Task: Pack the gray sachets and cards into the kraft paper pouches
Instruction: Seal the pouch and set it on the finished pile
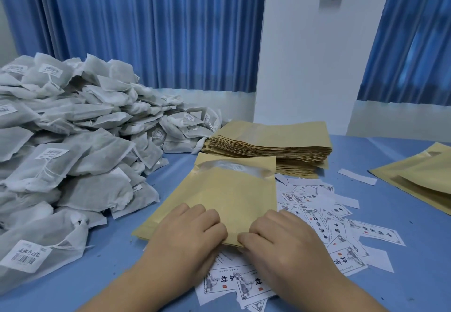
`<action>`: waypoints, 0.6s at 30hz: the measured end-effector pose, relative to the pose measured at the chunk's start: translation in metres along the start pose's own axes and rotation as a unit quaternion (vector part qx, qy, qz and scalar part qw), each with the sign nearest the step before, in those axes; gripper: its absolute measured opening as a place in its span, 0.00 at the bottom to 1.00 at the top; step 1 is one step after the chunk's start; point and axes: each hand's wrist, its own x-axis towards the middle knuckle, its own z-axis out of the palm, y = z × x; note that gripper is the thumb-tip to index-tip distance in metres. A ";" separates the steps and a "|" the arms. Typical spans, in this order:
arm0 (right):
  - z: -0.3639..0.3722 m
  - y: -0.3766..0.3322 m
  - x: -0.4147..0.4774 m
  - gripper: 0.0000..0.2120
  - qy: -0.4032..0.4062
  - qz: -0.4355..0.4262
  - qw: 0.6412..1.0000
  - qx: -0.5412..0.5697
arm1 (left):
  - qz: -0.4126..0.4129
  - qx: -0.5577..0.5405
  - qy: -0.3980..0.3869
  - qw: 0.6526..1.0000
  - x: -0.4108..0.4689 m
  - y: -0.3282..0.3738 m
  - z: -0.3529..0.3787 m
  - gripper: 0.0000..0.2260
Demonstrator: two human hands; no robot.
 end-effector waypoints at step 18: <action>-0.015 0.025 -0.014 0.11 -0.087 0.308 0.892 0.319 | -0.195 -0.032 0.025 0.980 -0.018 -0.032 -0.007 0.13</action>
